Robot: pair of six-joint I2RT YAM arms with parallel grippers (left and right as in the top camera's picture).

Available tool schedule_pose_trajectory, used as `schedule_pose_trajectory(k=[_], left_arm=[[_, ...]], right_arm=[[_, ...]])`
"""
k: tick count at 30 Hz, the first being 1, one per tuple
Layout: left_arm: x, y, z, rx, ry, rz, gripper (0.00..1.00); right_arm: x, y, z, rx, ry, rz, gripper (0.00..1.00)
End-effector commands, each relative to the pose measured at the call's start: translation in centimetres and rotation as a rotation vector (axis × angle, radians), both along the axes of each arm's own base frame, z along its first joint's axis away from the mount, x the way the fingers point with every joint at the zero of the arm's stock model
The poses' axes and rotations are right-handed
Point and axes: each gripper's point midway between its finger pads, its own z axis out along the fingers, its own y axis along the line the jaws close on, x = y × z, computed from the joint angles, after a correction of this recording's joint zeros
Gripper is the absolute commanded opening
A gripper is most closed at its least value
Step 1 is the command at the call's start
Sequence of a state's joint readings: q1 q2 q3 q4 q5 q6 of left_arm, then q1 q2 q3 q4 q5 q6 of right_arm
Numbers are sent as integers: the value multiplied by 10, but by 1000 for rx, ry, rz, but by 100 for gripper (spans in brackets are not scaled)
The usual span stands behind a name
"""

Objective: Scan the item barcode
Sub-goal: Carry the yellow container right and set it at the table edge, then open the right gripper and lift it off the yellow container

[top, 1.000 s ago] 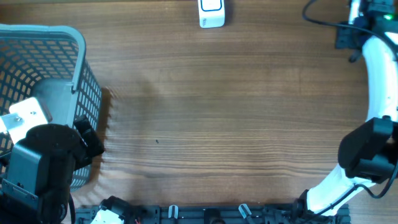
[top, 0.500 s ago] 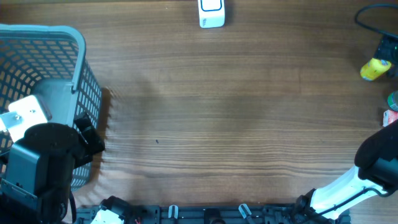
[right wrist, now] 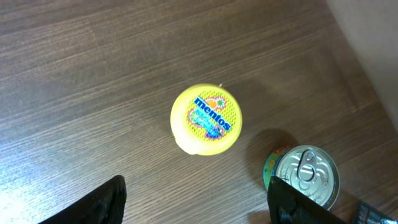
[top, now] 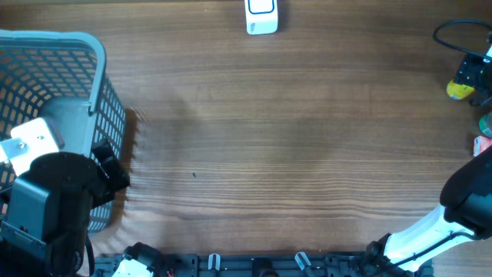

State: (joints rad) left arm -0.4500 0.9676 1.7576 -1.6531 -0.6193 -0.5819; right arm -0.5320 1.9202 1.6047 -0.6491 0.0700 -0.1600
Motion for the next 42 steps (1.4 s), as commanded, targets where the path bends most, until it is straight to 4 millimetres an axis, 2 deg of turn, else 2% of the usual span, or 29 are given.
schedule_pose_trajectory(k=[1,7,12,13,14,19,24,27,30,35,39,42], left_arm=[[0,-1,0,-9,-5,-5,100],[0,-2,0,-13,-2,-9,100],[0,-3,0,-15,-2,-11,100],[0,-2,0,-14,-3,-9,100],[0,-1,1,-6,-7,-2,100],[-1,2,2,2,-13,7,100],[-5,14,10,37,-58,51,100],[-10,20,18,38,-104,69,100],[-19,27,26,36,-155,66,100],[-43,38,34,4,-235,62,100],[-67,50,38,-37,-312,67,100],[-80,54,39,-70,-352,56,100]], right_arm=[[5,2,-6,14,-12,9,76],[10,-6,-22,2,3,-3,81],[4,-15,-40,-22,58,-38,78],[4,-14,-40,-19,60,-36,82],[5,-13,-40,-21,60,-32,99],[3,-5,-31,-11,62,-15,100],[15,31,3,45,-25,131,100],[24,63,30,97,-103,204,100],[35,110,52,242,-195,223,100],[55,203,60,434,-233,337,100],[71,289,71,423,-261,540,100],[74,341,79,391,-282,661,100]])
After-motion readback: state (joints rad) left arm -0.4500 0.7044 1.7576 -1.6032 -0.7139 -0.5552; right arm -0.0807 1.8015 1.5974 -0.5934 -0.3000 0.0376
